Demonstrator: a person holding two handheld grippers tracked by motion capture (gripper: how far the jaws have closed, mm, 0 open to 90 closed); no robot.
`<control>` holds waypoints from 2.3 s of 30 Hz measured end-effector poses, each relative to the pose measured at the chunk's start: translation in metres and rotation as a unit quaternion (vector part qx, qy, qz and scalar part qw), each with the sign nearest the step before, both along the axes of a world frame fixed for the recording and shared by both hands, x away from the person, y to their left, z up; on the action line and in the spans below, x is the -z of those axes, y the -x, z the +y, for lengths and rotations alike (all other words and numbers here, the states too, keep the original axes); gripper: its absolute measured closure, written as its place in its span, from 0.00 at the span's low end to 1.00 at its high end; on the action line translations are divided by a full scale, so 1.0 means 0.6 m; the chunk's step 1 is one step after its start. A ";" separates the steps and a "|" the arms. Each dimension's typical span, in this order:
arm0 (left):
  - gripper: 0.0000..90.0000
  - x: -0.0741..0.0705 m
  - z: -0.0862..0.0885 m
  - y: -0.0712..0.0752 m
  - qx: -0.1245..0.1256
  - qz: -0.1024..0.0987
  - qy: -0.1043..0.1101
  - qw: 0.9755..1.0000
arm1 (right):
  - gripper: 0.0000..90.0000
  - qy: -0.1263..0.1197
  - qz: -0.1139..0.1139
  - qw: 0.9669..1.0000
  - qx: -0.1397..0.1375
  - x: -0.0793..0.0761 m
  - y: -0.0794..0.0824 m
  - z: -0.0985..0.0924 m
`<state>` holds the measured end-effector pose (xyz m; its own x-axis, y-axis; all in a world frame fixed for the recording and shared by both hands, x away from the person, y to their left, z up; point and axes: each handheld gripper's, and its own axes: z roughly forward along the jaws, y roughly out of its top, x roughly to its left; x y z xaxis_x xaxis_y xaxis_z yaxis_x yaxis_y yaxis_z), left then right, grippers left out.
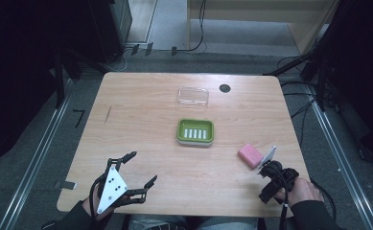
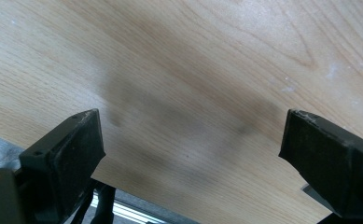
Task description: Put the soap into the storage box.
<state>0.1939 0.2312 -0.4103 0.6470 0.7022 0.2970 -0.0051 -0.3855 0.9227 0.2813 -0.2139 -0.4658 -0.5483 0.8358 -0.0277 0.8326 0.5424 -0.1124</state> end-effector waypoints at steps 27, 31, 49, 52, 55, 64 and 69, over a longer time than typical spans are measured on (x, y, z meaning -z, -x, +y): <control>0.15 0.000 -0.001 0.000 0.000 0.000 -0.001 1.000 | 0.07 0.005 -0.035 0.999 -0.024 -0.019 -0.026 0.018; 0.15 0.000 -0.002 0.000 0.000 0.001 -0.003 1.000 | 0.07 -0.002 -0.039 0.999 -0.027 -0.023 -0.033 0.021; 0.15 0.001 -0.003 -0.003 0.002 0.001 -0.003 1.000 | 0.06 -0.011 -0.048 0.998 -0.030 -0.028 -0.071 0.037; 0.15 0.001 -0.003 -0.002 0.002 0.001 -0.003 1.000 | 0.06 -0.010 -0.048 0.998 -0.030 -0.030 -0.079 0.040; 0.15 0.000 -0.004 -0.002 0.002 0.001 -0.003 1.000 | 0.06 -0.012 -0.053 0.998 -0.031 -0.032 -0.085 0.044; 0.15 0.001 -0.003 -0.003 0.003 0.001 -0.003 1.000 | 0.06 -0.015 -0.049 0.998 -0.028 -0.028 -0.110 0.051; 0.15 0.001 -0.004 -0.003 0.003 0.001 -0.004 1.000 | 0.06 -0.018 -0.050 0.998 -0.026 -0.030 -0.119 0.056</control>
<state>0.1955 0.2289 -0.4107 0.6523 0.6958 0.3005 -0.0056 -0.3921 0.9199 0.3529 -0.1803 -0.4480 -0.5871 0.8077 -0.0549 0.8092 0.5875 -0.0104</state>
